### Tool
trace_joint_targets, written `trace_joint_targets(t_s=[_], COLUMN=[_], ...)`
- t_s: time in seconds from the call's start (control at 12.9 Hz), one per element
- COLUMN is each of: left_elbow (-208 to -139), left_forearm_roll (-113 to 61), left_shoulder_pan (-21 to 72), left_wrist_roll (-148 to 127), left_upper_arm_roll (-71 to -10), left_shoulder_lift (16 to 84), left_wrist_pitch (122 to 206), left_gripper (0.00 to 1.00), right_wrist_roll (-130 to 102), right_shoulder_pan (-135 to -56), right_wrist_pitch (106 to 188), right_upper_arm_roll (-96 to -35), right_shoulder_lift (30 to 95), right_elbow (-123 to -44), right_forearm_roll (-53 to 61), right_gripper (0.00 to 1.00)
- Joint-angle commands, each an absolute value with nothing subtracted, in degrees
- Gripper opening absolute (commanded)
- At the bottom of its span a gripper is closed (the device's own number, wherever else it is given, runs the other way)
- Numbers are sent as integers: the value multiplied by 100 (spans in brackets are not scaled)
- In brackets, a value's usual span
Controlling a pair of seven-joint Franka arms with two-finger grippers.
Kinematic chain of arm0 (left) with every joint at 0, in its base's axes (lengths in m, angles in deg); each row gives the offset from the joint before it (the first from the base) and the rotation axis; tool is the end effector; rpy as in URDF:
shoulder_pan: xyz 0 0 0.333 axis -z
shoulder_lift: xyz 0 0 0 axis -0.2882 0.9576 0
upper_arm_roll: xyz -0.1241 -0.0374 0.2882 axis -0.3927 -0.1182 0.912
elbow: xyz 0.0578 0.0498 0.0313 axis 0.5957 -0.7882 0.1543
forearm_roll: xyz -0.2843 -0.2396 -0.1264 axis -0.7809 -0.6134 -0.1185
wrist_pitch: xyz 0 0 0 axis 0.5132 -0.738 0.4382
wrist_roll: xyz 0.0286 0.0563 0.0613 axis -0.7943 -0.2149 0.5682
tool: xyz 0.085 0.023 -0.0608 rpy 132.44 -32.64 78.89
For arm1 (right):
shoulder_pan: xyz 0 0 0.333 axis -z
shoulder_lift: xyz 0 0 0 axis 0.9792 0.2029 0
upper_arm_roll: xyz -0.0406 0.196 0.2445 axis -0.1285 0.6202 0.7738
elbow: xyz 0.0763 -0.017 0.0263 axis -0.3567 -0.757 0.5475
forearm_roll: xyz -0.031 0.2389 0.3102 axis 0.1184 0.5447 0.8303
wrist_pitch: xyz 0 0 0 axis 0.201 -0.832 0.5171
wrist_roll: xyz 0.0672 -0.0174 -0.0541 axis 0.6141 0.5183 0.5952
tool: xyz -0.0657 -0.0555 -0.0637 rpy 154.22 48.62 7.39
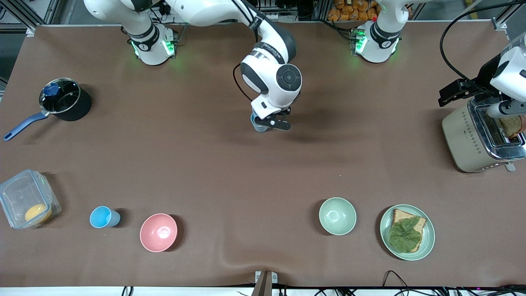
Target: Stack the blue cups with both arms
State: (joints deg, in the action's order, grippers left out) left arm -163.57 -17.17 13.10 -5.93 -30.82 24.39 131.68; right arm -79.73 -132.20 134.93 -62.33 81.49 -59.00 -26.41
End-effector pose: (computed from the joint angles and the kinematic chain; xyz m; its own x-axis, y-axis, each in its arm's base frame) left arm 0.5437 -0.0479 0.6210 0.9916 0.1028 -0.0782 0.1018 -0.9947 -0.0161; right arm 0.4337 0.5687 0.2912 0.9640 -0.2015 -0.1732 -0.1729 -0.9707 0.1668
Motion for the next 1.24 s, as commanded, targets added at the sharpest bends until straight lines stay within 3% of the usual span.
trace_joint_targets(t_s=[0.0,0.08,0.15,0.23,0.31,0.77,1.16], left_elbow=[-16295,-16295,-16295,-16295,-16295,-16287,-16059], left_forearm_roll=[-1803,-1803,-1803,-1803,-1803,-1742,-1733], left_shoulder_pan=[1332,1332,1332,1332,1332,1315,1306], left_wrist_roll=[-642,-642,-642,-642,-650,-738,-738], left_upper_arm_roll=[-3063,-3072,-3072,-3072,-3072,-3072,-3081], left_shoulder_lift=[2447,2430,2421,2421,2404,2404,2395], left_wrist_pitch=[13081,13081,13081,13081,13081,13072,12932], left_gripper=[100,100,100,100,100,100,100], right_wrist_roll=[-8061,-8044,-8026,-8035,-8035,-7108,-5122], right_shoulder_pan=[-13208,-13200,-13182,-13147,-13164,-12656,-11253], right_wrist_pitch=[13523,13523,13515,13506,13497,13191,12260], right_upper_arm_roll=[-6227,-6227,-6227,-6227,-6227,-6262,-6227], right_shoulder_lift=[8184,8193,8193,8175,8140,7535,6534], right_elbow=[-5882,-5882,-5882,-5882,-5873,-5794,-5855], right_forearm_roll=[-2781,-2790,-2781,-2772,-2789,-2790,-2886], right_gripper=[0,0,28,89,100,100,100])
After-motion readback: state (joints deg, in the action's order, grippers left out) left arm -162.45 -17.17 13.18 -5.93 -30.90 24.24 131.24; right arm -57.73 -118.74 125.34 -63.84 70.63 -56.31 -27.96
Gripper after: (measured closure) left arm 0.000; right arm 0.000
